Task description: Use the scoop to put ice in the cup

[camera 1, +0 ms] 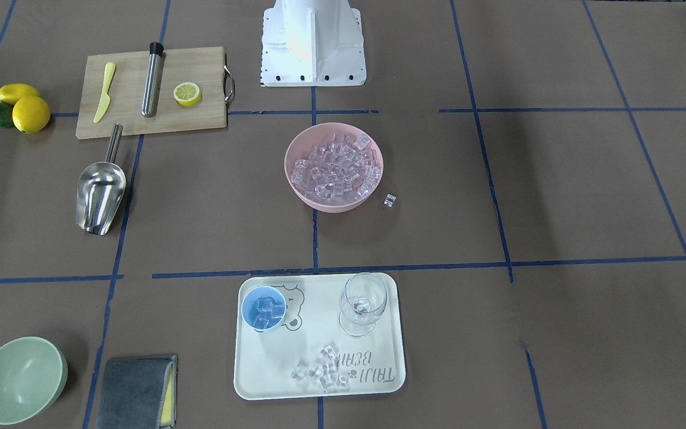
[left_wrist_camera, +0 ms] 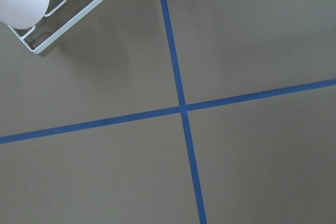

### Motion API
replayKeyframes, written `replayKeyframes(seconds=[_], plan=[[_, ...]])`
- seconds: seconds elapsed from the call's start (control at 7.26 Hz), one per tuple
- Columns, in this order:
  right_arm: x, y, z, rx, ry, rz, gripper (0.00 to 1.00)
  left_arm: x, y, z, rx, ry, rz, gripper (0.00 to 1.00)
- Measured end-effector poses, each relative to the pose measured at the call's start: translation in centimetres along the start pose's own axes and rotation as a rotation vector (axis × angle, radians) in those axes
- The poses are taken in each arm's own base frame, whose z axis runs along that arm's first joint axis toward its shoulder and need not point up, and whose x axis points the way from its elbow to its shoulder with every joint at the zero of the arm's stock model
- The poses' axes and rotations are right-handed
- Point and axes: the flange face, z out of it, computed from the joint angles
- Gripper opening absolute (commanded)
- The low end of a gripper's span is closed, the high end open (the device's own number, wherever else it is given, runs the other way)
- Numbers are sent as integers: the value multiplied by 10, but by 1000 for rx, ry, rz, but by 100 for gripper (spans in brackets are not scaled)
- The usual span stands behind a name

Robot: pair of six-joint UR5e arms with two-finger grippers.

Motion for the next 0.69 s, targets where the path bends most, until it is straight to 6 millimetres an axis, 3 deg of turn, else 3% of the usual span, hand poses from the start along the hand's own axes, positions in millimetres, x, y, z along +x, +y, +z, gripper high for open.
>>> replayKeyframes(seconds=[0.69], plan=[[0,-5,-2,34,8,-39,100,8,-1,-8,1,-3,-6,100]])
